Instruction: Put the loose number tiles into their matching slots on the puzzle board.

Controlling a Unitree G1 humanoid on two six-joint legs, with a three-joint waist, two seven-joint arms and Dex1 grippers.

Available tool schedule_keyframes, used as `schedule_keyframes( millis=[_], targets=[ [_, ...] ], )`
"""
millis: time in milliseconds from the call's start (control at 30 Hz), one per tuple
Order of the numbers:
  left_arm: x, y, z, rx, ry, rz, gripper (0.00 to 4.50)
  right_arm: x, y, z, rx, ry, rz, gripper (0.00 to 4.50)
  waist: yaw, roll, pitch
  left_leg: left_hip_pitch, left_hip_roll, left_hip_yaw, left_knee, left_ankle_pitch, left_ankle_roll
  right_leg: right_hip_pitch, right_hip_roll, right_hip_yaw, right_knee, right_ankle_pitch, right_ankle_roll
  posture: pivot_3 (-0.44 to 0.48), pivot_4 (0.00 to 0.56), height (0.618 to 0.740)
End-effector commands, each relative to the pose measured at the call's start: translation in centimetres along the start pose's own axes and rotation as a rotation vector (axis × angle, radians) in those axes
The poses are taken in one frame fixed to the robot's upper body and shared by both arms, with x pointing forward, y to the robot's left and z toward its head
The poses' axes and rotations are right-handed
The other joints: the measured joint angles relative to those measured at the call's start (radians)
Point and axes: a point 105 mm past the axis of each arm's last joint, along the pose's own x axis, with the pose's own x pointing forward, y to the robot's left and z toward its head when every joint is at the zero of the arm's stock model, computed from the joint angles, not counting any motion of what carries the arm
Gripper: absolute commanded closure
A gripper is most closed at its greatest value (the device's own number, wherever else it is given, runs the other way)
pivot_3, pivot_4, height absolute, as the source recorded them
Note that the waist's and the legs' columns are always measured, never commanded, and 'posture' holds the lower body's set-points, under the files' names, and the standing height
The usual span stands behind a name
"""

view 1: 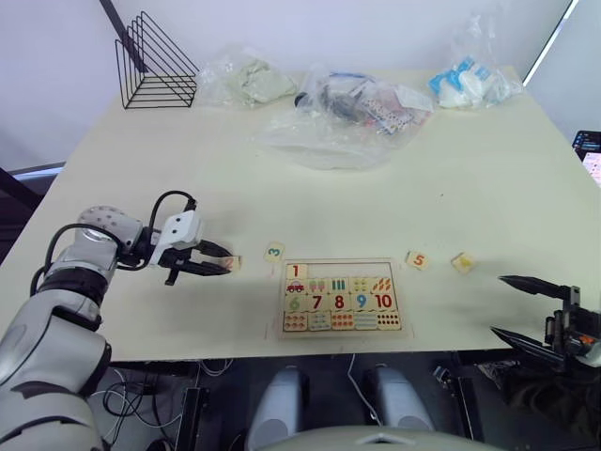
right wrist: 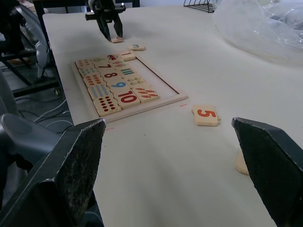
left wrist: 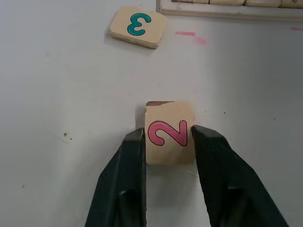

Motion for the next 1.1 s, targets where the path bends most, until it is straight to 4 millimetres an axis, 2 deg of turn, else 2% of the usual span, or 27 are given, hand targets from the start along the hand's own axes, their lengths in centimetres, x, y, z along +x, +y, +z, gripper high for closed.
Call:
schedule_keyframes(
  millis=[33,267,533,867,1100],
  targets=[
    [0.0,-1.3,-1.3,-0.055,0.043,-0.064,3.55,0.0,-0.1,0.8,-0.038,-0.016,0.003,0.0,0.0,0.0,0.0,0.0,0.0,0.0,0.0,0.0,0.0,0.0,0.0,0.0,0.0,0.0,0.0,0.0,0.15,0.74],
    [-0.2,-1.3,-0.8,-0.079,-0.007,-0.041,3.55,0.1,-0.1,0.9,-0.037,-0.023,0.01,0.0,0.0,0.0,0.0,0.0,0.0,0.0,0.0,0.0,0.0,0.0,0.0,0.0,0.0,0.0,0.0,0.0,0.15,0.74],
    [-1.6,-1.5,0.2,-0.094,-0.067,0.006,3.55,0.5,-0.2,1.0,-0.038,-0.032,0.025,0.0,0.0,0.0,0.0,0.0,0.001,0.0,0.0,0.0,0.0,0.0,0.0,0.0,0.0,0.0,0.0,0.0,0.15,0.74],
    [-2.2,-2.0,2.5,-0.092,-0.091,0.065,3.55,1.0,-0.1,1.0,-0.031,-0.042,0.047,0.0,0.002,0.0,0.001,-0.001,0.001,-0.001,0.0,0.0,0.0,0.0,0.0,0.0,0.0,0.0,0.0,0.0,0.15,0.74],
    [-1.7,-2.5,4.6,-0.083,-0.062,0.1,3.55,1.1,0.2,1.1,-0.028,-0.045,0.05,0.0,0.004,0.0,0.001,-0.001,0.002,-0.003,0.0,0.0,0.0,0.0,0.0,0.0,0.0,0.0,0.0,0.0,0.15,0.74]
  ],
)
